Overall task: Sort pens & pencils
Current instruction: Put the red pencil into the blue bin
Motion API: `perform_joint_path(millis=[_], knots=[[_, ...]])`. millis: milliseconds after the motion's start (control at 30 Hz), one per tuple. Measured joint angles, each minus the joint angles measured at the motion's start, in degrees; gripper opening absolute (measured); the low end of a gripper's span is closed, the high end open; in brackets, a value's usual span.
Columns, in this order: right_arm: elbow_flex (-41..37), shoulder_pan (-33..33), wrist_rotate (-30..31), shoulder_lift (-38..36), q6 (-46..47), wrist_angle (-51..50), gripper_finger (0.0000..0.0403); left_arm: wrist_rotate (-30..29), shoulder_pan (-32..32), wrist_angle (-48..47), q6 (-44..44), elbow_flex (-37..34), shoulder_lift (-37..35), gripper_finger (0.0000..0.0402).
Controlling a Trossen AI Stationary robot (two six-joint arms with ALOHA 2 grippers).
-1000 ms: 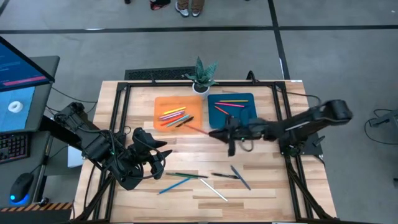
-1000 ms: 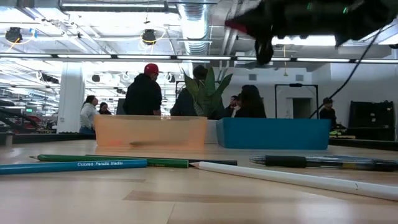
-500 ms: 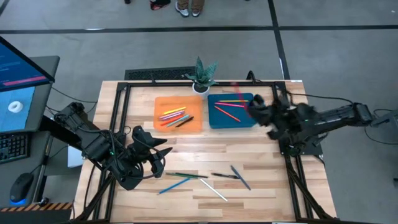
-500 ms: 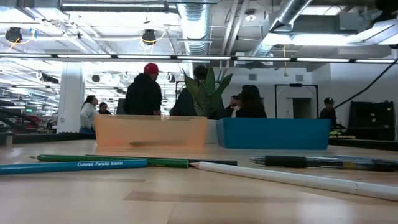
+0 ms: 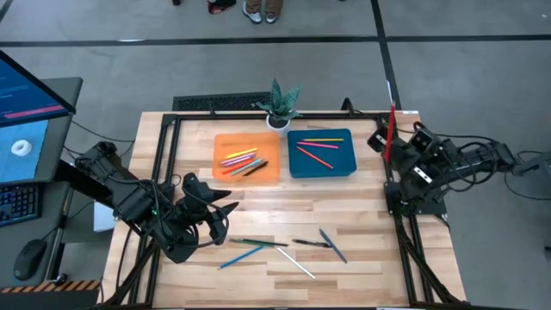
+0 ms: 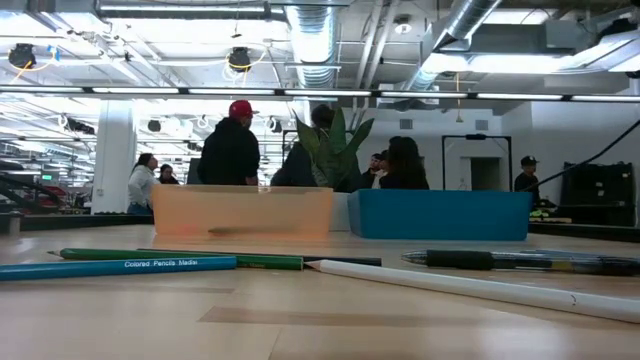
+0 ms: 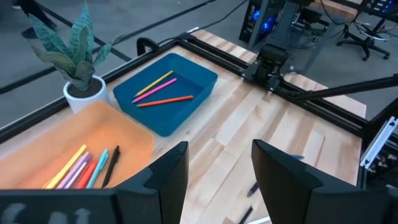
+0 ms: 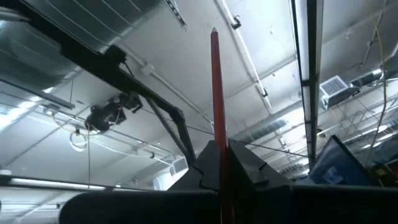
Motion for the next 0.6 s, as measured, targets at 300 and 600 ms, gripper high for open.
perform_joint_path(millis=[300, 600], knots=[[4.4, -5.1, 6.2, -0.1, -3.9, -31.4, 0.0026, 0.0, 0.2, 0.0, 0.0, 0.0, 0.0, 0.0167], [13.9, -21.5, 5.9, 7.6, -9.5, -74.7, 0.0033, 0.8, 1.1, 0.0, -0.5, 0.0, -0.1, 0.0167]])
